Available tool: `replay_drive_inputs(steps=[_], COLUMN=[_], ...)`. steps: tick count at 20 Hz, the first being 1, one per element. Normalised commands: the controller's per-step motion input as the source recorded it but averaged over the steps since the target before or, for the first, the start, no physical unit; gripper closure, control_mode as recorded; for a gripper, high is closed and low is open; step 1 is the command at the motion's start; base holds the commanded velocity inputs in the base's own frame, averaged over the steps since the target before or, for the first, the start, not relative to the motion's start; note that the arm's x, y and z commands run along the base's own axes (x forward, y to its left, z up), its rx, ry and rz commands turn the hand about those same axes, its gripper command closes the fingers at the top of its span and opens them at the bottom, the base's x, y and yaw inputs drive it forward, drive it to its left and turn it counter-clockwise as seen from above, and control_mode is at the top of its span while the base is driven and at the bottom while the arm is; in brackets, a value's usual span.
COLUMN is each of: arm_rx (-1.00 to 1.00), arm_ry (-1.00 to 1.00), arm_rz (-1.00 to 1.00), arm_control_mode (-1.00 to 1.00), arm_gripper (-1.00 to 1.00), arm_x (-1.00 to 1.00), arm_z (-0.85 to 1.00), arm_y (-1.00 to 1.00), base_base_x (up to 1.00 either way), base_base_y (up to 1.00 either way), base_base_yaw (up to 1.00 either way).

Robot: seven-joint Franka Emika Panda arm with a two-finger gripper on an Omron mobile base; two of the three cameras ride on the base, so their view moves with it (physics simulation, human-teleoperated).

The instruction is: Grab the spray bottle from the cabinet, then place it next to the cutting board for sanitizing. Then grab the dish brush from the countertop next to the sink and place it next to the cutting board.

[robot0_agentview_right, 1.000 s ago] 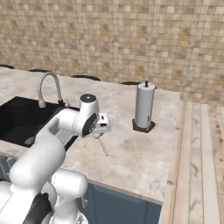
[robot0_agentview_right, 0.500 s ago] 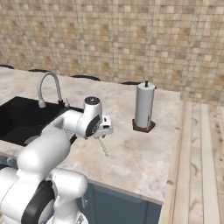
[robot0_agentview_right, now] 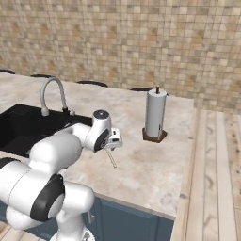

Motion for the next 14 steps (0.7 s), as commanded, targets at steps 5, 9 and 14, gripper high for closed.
replay_drive_inputs(steps=[5, 9, 14], arm_rx=[0.0, 0.0, 0.0], arm_ry=[0.0, 0.0, 0.0], arm_rz=[0.02, 0.02, 0.04], arm_control_mode=[-1.0, -1.0, -1.0], arm_gripper=[-1.0, -1.0, -1.0], arm_x=[0.26, 0.25, 0.24], arm_z=[-0.27, -0.28, -0.26], arm_y=[0.0, -0.03, -0.09], base_base_x=[0.0, 0.0, 0.0], base_base_y=[0.0, 0.0, 0.0], base_base_yaw=[0.0, 0.0, 0.0])
